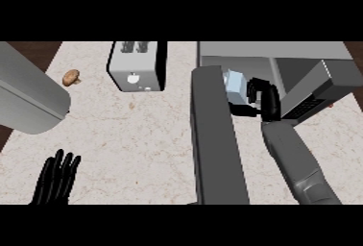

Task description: Pick up the milk, place it into the microwave and close the microwave

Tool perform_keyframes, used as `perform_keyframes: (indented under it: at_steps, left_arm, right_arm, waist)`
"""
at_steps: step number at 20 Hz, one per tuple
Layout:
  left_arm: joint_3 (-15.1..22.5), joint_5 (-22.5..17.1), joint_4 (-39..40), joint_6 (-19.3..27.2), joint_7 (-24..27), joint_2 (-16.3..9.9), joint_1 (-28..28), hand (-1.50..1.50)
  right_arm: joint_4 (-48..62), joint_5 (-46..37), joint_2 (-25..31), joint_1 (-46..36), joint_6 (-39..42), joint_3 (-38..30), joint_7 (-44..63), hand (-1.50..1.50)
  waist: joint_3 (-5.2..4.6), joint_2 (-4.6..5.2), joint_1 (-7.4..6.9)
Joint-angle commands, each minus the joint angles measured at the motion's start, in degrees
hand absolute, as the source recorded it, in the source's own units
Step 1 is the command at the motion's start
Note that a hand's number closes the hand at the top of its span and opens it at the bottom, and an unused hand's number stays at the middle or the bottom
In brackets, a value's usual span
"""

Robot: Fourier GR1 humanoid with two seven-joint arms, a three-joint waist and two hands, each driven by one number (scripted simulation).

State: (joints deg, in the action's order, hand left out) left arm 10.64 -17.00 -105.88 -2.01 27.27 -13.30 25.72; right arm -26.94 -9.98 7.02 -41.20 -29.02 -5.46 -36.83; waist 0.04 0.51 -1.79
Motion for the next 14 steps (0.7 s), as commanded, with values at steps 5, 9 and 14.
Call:
perform_keyframes:
  at_steps: [5, 9, 14]
  left_arm:
    - [0.23, -0.36, 1.36, -2.16, -1.09, -0.38, -1.98, -1.50]
    - [-1.19, 0.58, 1.22, -1.30, -0.28, -0.70, -2.54, -1.50]
    - [-1.17, 4.12, 3.51, 0.27, -1.53, -1.61, -4.51, -1.50]
  right_arm:
    - [14.24, -2.62, 4.93, -10.28, -4.48, -2.52, 0.54, 1.50]
    - [17.56, -5.56, 4.59, -11.75, -12.31, -1.11, 1.92, 1.50]
    - [18.71, -5.07, 7.94, -13.78, -17.97, -2.85, 3.57, 1.50]
  waist:
    - [0.10, 0.86, -1.70]
    - [0.14, 1.33, -2.91]
    - [0.22, 1.96, -3.54]
